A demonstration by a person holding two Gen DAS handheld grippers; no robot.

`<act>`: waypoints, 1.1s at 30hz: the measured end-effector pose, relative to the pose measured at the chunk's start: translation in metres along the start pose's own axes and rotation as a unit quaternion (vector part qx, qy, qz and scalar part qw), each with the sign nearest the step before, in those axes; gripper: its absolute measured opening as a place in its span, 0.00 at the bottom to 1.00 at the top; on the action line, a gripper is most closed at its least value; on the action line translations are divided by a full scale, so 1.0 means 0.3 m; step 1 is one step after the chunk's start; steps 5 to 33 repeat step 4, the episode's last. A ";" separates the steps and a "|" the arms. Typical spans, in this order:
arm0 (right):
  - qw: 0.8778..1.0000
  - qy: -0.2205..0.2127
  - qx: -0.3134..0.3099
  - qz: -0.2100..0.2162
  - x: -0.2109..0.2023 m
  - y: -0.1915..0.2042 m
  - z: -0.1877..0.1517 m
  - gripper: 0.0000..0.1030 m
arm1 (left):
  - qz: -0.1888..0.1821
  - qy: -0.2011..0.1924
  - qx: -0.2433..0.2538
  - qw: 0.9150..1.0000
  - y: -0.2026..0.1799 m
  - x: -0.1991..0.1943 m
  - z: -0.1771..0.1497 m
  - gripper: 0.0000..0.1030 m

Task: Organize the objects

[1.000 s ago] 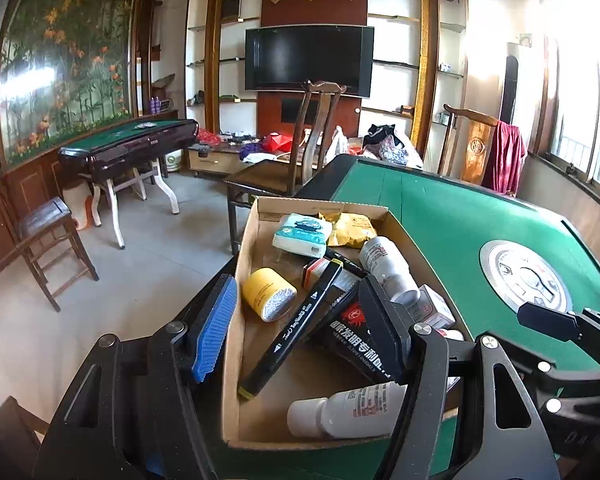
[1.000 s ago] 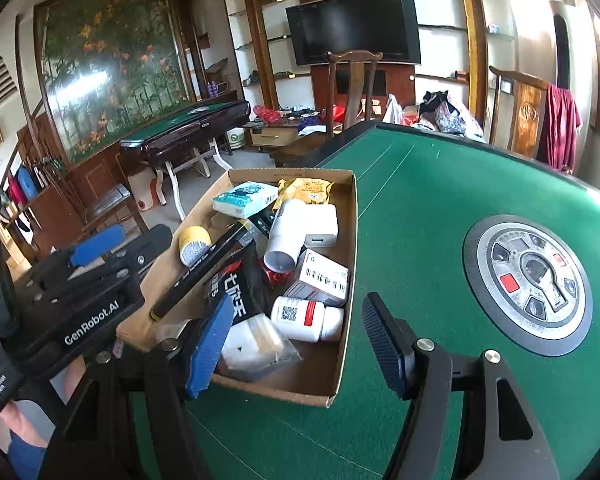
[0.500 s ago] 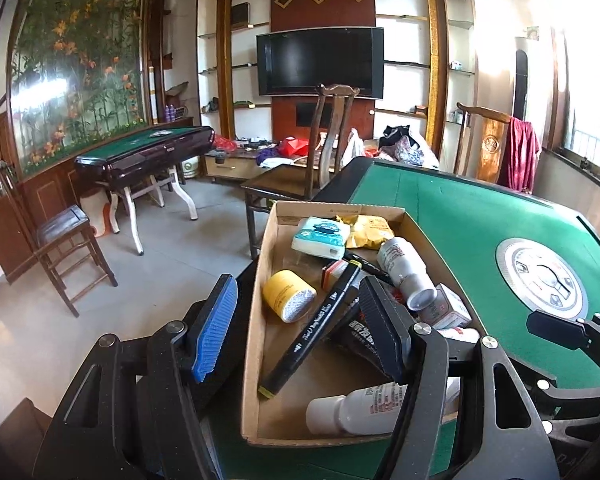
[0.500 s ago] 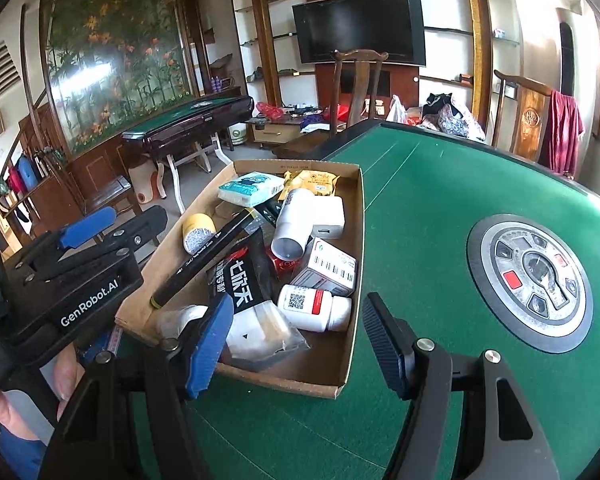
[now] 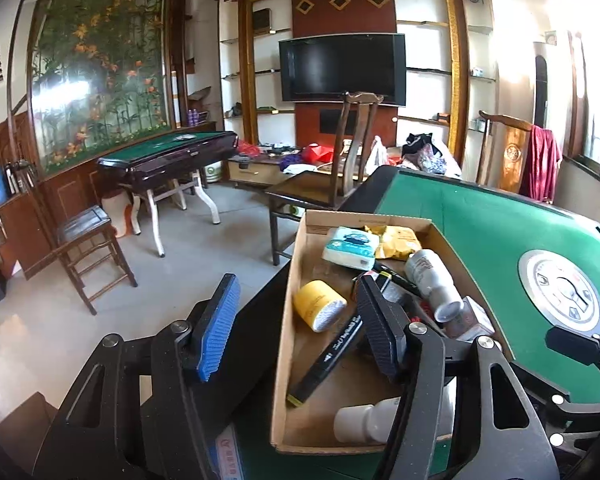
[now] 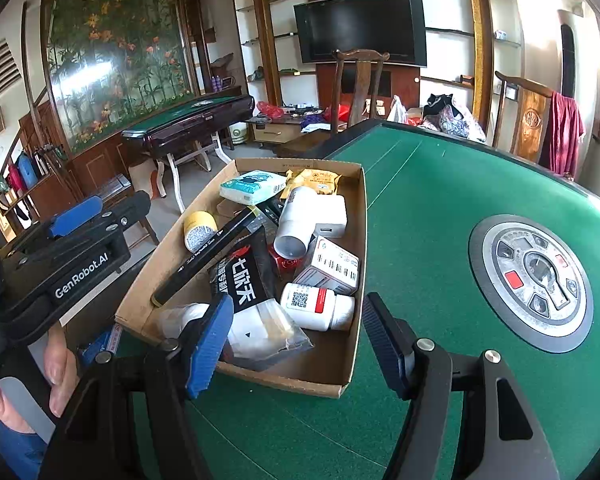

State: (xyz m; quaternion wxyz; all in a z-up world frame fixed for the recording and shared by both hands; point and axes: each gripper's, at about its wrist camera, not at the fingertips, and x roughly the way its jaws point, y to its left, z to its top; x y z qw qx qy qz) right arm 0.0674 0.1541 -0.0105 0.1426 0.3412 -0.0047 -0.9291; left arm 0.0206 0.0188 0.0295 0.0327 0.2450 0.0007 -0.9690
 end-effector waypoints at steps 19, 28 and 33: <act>1.000 0.000 0.000 -0.001 -0.001 0.000 0.000 0.65 | 0.004 -0.002 0.004 1.000 -0.004 -0.003 -0.005 0.59; 1.000 0.000 0.000 -0.001 -0.001 0.000 0.000 0.65 | 0.004 -0.002 0.004 1.000 -0.004 -0.003 -0.005 0.59; 1.000 0.000 0.000 -0.001 -0.001 0.000 0.000 0.65 | 0.004 -0.002 0.004 1.000 -0.004 -0.003 -0.005 0.59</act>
